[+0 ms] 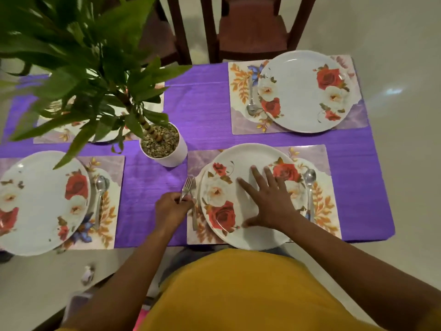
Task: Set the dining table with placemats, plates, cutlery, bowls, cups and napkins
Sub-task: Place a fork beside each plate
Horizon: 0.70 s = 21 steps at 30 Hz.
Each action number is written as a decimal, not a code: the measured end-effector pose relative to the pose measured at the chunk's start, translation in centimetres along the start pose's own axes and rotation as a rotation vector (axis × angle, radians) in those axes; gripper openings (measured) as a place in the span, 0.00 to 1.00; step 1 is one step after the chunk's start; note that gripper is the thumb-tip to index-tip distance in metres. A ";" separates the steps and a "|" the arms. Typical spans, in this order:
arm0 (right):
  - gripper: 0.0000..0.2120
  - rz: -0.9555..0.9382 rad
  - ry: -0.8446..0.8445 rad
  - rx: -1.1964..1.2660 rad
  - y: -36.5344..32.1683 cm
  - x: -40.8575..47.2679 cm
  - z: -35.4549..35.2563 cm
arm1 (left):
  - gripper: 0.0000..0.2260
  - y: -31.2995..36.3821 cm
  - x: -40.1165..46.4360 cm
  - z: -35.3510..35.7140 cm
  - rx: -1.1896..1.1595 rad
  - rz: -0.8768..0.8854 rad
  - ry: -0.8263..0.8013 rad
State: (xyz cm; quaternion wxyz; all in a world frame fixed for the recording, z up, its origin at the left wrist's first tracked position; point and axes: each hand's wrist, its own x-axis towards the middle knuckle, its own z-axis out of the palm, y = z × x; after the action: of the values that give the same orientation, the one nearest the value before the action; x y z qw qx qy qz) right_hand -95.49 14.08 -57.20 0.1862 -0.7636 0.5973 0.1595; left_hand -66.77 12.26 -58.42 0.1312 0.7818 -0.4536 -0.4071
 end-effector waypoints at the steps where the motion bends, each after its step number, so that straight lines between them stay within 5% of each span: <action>1: 0.64 -0.003 0.006 0.011 0.0 0.0 0.1 | 0.11 0.2 -0.2 0.2 0.005 -0.003 0.023; 8: 0.65 0.016 0.017 0.031 -0.2 0.3 0.8 | 0.03 0.7 -0.7 0.6 -0.034 -0.006 0.032; 21: 0.64 0.049 -0.013 0.038 -1.1 0.9 1.6 | 0.03 0.3 -0.8 0.4 -0.108 0.021 0.012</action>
State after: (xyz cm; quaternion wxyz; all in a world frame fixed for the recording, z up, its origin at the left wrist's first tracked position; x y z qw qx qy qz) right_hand -94.21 14.33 -58.91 0.2007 -0.7439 0.6176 0.1577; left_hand -67.46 12.80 -58.11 0.1803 0.7713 -0.4382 -0.4250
